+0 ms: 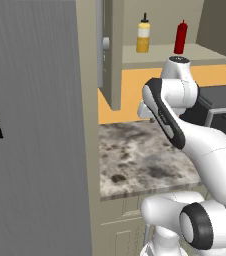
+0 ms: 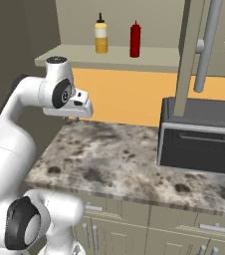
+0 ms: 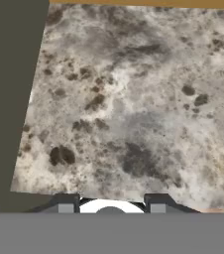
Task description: Take 2 condiments from the cabinet and move them on the counter near the stove.Make sure the condiments are lined up with each other, next to each other.
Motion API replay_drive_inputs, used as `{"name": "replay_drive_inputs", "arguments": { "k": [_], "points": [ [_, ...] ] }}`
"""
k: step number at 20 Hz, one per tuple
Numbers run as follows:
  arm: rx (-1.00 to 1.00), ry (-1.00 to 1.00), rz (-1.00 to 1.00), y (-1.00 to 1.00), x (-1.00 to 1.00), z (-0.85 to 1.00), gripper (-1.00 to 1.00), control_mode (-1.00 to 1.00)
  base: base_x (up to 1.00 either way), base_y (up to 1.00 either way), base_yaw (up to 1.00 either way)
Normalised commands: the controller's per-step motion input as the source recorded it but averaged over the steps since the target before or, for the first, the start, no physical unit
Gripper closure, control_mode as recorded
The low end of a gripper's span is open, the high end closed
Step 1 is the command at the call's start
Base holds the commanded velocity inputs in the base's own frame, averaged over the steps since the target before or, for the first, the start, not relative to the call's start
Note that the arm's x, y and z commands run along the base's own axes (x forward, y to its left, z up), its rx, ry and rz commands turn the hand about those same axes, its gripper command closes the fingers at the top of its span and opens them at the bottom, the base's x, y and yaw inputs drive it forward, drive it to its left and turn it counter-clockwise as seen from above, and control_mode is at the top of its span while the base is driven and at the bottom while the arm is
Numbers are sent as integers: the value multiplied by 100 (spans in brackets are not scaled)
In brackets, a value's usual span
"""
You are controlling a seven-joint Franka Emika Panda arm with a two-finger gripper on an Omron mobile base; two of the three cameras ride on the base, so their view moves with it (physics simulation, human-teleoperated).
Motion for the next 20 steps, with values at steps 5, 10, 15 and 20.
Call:
{"name": "replay_drive_inputs", "arguments": {
  "k": [5,10,15,20],
  "points": [
    [-1,-14,0,-18,-1,11,-100,-100,0,0,0],
    [-3,-52,0,-22,-6,80,-100,-100,0,0,0],
    [0,-56,0,-11,0,86,-100,-100,0,0,0],
    [1,-33,0,0,19,84,-100,-100,0,0,0]
  ]
}}
